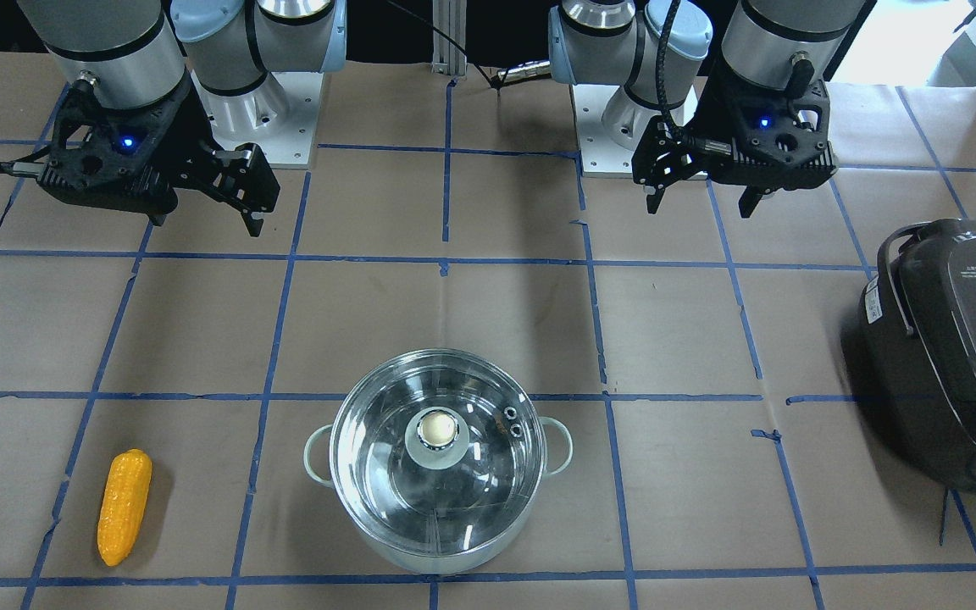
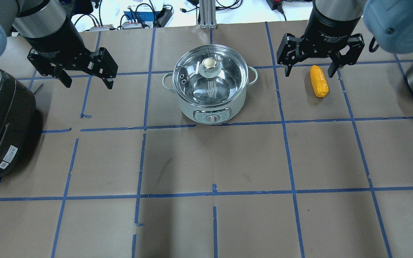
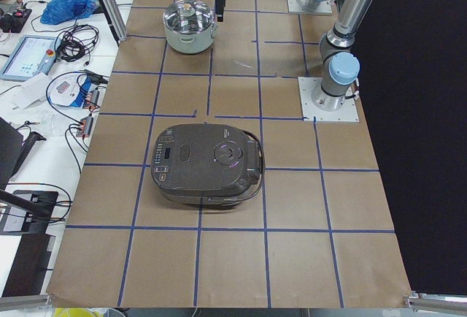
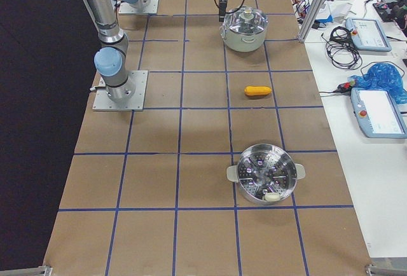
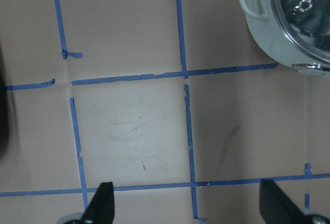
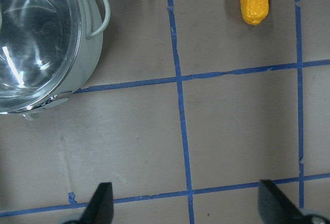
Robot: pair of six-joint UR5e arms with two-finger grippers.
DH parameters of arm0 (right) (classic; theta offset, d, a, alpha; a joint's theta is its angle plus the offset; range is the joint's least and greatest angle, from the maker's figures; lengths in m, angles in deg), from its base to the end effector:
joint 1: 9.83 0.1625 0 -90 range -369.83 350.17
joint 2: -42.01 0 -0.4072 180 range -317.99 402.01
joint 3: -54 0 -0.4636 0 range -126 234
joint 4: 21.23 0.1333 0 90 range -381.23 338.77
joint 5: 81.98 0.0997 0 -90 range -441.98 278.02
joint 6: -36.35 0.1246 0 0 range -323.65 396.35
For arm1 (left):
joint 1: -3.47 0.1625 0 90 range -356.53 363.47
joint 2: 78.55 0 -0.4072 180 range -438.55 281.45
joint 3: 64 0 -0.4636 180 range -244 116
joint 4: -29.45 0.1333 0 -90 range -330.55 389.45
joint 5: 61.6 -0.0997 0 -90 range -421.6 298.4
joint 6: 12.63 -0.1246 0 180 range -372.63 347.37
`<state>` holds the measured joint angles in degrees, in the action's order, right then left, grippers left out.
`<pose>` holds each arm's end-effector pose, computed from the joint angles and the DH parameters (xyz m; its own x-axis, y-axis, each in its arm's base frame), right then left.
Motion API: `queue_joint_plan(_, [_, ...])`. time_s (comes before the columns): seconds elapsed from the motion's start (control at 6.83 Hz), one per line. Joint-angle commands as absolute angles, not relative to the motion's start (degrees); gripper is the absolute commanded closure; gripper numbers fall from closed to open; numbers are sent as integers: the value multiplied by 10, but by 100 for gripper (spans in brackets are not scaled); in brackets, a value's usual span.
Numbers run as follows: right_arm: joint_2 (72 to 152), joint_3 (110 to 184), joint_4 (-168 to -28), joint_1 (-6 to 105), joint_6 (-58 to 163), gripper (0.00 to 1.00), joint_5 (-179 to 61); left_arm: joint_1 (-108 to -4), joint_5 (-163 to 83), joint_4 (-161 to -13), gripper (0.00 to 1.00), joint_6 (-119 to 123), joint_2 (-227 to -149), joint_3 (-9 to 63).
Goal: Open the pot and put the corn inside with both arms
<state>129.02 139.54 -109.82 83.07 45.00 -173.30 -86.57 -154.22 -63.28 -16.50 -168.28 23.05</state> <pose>0.1598 -0.5772 0.4566 -0.9947 0.1002 0.0226 0.1001 0.9950 -0.0045 -0.1280 -0.5616 0.4721 -0.9966 0.0678 -0.0462 0.0681 0.9977 -0.0054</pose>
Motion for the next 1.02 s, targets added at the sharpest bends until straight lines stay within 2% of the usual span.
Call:
queue_joint_plan(0.0, [1290, 1396, -1097, 831, 450, 0, -1734, -866, -1542, -632, 0, -163, -1692, 227])
queue_joint_plan(0.29, [1290, 1396, -1097, 831, 450, 0, -1734, -891, -1504, -597, 0, -105, -1731, 187])
queue_joint_plan(0.59, [1290, 1396, -1097, 831, 450, 0, -1733, -962, -1498, -590, 0, -19, -1821, 101])
queue_joint_plan(0.88, [1289, 1396, -1097, 831, 450, 0, -1733, -1000, -1438, -501, 0, 33, -1887, 82])
